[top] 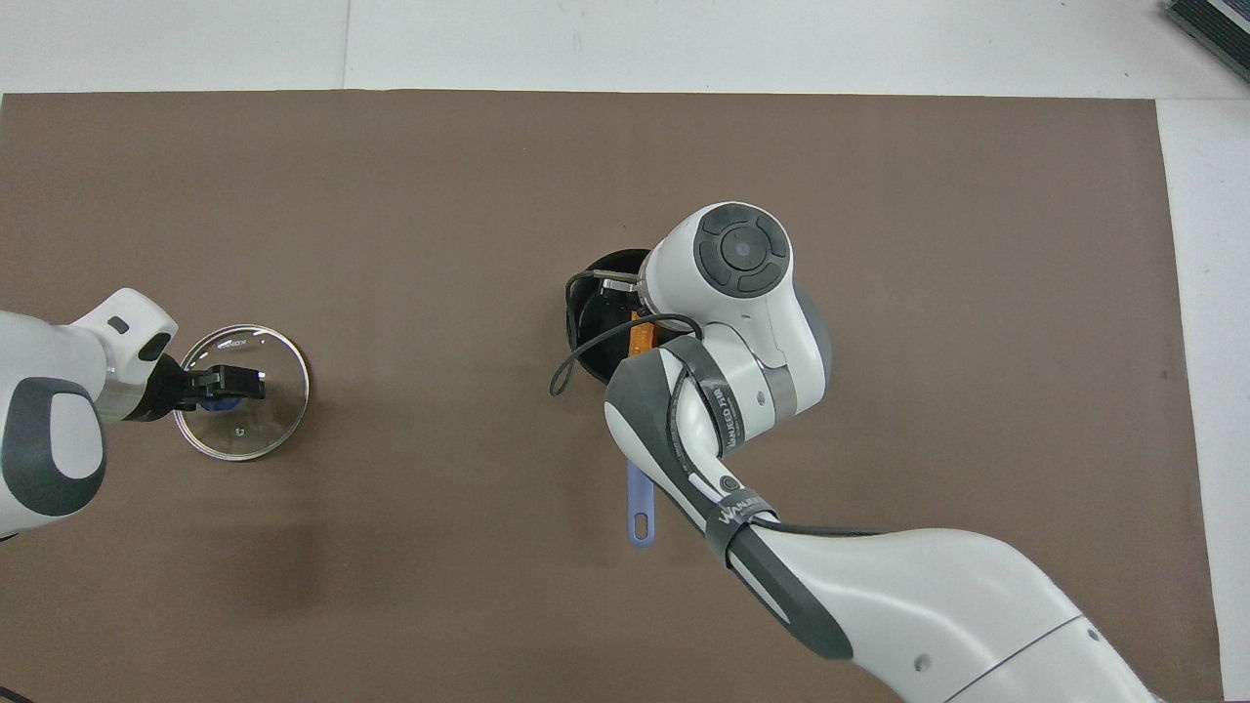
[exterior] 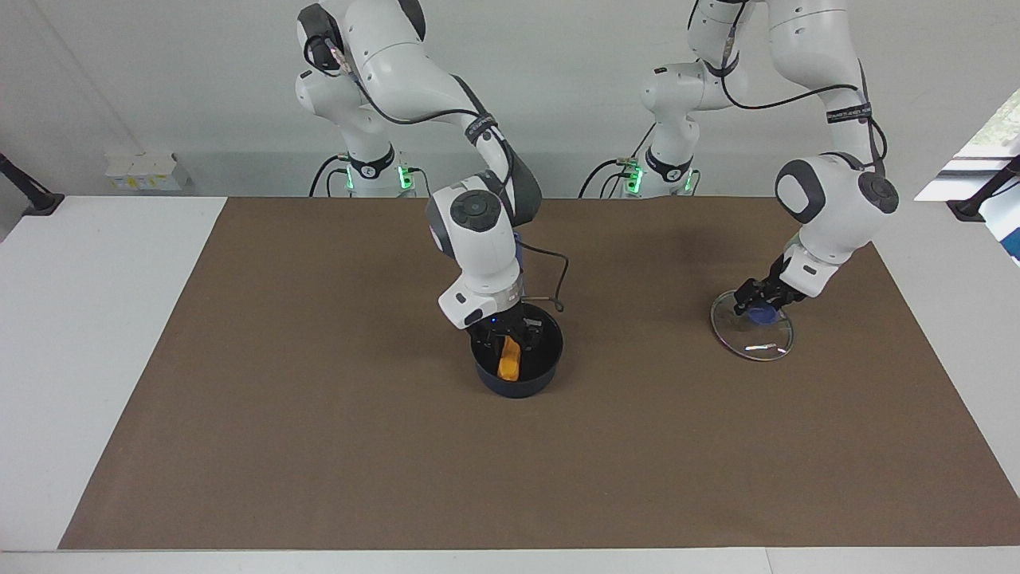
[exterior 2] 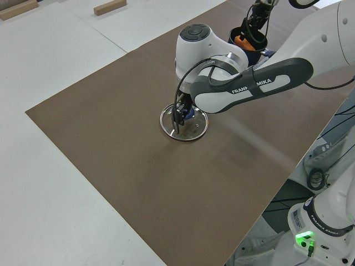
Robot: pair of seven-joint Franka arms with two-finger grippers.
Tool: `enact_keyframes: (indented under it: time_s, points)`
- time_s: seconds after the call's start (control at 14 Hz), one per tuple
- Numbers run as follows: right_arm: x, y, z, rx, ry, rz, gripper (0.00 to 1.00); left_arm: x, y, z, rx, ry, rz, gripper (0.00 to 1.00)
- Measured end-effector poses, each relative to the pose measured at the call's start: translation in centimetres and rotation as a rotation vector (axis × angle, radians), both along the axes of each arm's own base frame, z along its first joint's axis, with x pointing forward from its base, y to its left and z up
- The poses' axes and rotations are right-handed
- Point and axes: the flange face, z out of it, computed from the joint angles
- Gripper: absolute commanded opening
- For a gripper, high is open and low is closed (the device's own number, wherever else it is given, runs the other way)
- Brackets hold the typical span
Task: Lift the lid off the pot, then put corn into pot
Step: 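Lower the lid with the left gripper while the right gripper holds corn over pot, then release the corn into the pot with the right gripper while the left gripper withdraws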
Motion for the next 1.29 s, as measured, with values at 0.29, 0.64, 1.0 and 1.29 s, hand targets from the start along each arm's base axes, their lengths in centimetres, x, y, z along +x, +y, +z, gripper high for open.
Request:
enact_keyframes:
  time_s: [0.29,0.64,1.0,1.29]
  points:
    - [0.1,0.1,0.1,0.008,-0.010,-0.002,1.00,2.5,-0.6,4.2,0.018,-0.031,-0.047,1.00]
    - [0.4,0.1,3.0,0.034,-0.056,-0.004,1.00,4.9,-1.2,10.8,0.013,-0.047,-0.080,1.00]
    - [-0.4,-3.4,11.9,0.042,-0.071,-0.037,1.00,6.2,-5.4,18.1,0.065,-0.055,-0.160,1.00]
    - [-1.3,-10.8,19.2,0.030,-0.050,-0.082,1.00,5.9,-7.3,21.8,0.113,-0.035,-0.208,1.00]
